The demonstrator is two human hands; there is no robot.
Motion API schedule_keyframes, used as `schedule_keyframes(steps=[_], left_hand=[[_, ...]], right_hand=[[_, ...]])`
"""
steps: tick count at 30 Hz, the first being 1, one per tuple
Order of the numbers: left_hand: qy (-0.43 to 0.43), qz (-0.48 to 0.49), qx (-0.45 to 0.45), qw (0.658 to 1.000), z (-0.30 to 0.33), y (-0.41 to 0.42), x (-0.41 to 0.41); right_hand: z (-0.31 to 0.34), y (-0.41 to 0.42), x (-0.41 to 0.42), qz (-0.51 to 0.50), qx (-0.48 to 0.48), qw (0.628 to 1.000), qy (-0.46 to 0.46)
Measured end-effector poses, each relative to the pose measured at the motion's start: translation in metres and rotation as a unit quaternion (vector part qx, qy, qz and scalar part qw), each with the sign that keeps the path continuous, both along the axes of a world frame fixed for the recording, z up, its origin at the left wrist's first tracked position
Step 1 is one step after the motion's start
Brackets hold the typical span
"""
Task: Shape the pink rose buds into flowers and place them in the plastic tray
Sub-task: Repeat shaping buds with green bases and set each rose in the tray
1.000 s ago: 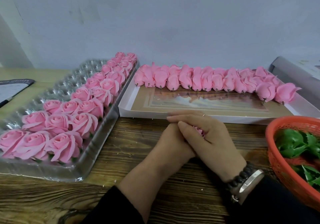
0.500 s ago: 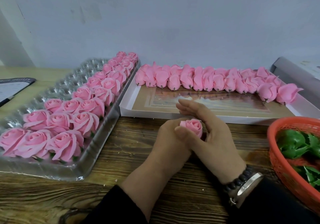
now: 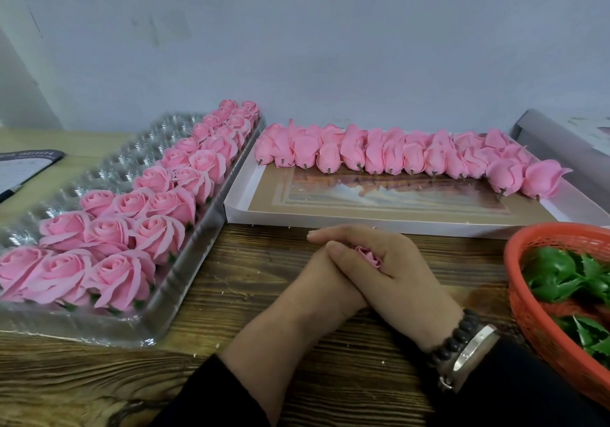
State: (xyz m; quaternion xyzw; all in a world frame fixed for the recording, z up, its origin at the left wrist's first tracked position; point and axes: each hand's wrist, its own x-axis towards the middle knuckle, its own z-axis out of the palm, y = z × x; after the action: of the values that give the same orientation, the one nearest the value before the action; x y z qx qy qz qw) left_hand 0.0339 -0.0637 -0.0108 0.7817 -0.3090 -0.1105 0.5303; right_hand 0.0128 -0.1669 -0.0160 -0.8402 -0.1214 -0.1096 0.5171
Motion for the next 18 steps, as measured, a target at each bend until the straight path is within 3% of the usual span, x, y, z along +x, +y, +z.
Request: schedule_keyframes(steps=[5,10,18], left_hand=[[0.034,0.020,-0.029,0.999,-0.0004,0.0020,-0.0018],[-0.071,0.090,0.037,0.993,-0.0017,0.0011,0.0031],[-0.007,0.109,-0.005,0.994,-0.0087,-0.0039,-0.0013]], right_hand=[[-0.0022,-0.0038,-0.0015,-0.002,0.025,1.000,-0.017],[-0.0046,-0.0019,-0.0020,-0.030,0.096,0.994,-0.037],[-0.0032,0.0050,-0.0032,-0.063,0.112,0.991,-0.033]])
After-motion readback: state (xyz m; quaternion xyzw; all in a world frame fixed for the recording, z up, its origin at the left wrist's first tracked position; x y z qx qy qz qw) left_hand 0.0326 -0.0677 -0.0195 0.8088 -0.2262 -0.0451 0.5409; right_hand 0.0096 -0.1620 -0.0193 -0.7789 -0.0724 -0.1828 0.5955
